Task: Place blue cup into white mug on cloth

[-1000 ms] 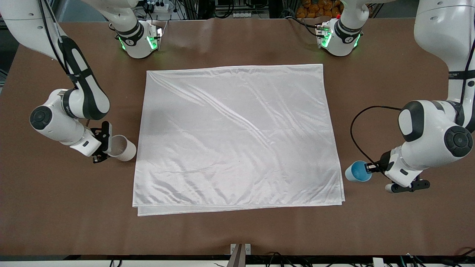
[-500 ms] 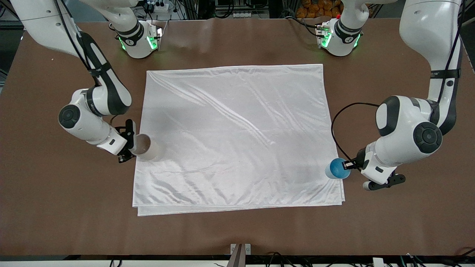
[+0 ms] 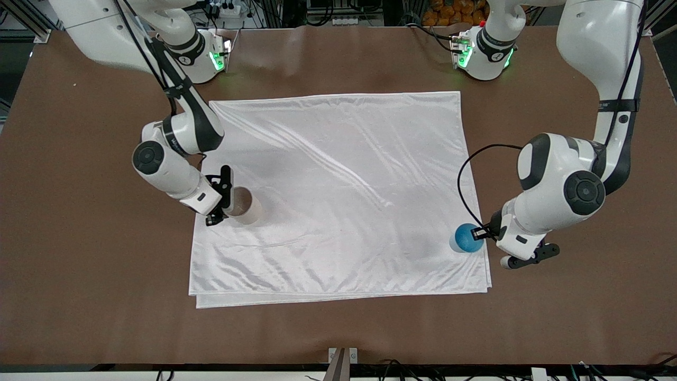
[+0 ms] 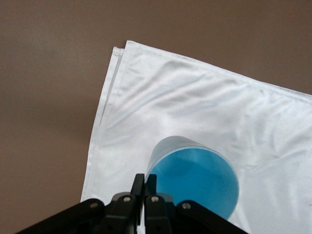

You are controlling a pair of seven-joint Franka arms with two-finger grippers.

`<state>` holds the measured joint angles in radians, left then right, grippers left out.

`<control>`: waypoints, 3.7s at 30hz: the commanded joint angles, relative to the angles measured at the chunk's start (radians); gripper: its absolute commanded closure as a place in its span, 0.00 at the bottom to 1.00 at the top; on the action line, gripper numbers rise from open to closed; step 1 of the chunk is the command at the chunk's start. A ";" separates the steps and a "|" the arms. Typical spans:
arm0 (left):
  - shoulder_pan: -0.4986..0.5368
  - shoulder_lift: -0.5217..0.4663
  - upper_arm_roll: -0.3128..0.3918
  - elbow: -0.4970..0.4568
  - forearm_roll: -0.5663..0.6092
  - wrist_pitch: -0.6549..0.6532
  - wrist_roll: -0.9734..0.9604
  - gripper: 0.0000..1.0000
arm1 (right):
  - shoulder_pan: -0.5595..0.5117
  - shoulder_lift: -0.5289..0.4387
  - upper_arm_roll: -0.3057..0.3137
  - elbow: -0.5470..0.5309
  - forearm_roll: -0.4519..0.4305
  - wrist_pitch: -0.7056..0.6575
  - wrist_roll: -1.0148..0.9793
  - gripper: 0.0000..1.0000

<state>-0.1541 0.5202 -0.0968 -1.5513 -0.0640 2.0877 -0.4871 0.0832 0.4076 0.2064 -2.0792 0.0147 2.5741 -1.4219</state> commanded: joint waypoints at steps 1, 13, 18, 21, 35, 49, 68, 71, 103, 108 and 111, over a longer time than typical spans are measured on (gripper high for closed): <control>-0.033 -0.020 0.006 -0.012 -0.005 -0.015 -0.059 1.00 | 0.065 -0.026 -0.004 0.001 -0.006 -0.017 0.124 1.00; -0.116 -0.022 0.006 -0.013 -0.003 -0.027 -0.189 1.00 | 0.194 -0.020 -0.016 0.022 -0.048 -0.029 0.336 1.00; -0.153 -0.023 0.008 -0.013 -0.003 -0.037 -0.249 1.00 | 0.242 -0.007 -0.015 0.057 -0.128 -0.064 0.469 1.00; -0.168 -0.034 0.008 -0.013 -0.002 -0.052 -0.290 1.00 | 0.273 0.016 -0.016 0.099 -0.157 -0.107 0.526 1.00; -0.249 -0.043 0.006 -0.010 0.026 -0.075 -0.478 1.00 | 0.375 0.112 -0.016 0.185 -0.213 -0.118 0.681 1.00; -0.298 -0.043 0.006 0.019 0.024 -0.077 -0.633 1.00 | 0.418 0.192 -0.016 0.249 -0.240 -0.115 0.752 1.00; -0.404 -0.019 -0.003 0.016 0.141 -0.077 -0.524 1.00 | 0.466 0.229 -0.027 0.295 -0.243 -0.126 0.773 0.64; -0.415 -0.019 -0.003 0.017 0.139 -0.077 -0.496 1.00 | 0.464 0.224 -0.027 0.297 -0.242 -0.132 0.779 0.46; -0.509 0.031 -0.003 0.100 0.122 -0.074 -0.600 1.00 | 0.340 -0.036 -0.028 0.297 -0.242 -0.425 0.707 0.03; -0.528 0.044 -0.003 0.109 0.122 -0.074 -0.631 1.00 | 0.279 -0.090 -0.021 0.294 -0.233 -0.466 0.704 0.03; -0.538 0.047 -0.003 0.111 0.122 -0.071 -0.642 1.00 | 0.257 -0.127 -0.024 0.294 -0.200 -0.491 0.702 0.03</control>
<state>-0.6689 0.5399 -0.1040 -1.4830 0.0522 2.0255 -1.0871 0.3877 0.3665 0.1709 -1.7484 -0.2130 2.1232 -0.7096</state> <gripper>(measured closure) 0.956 0.031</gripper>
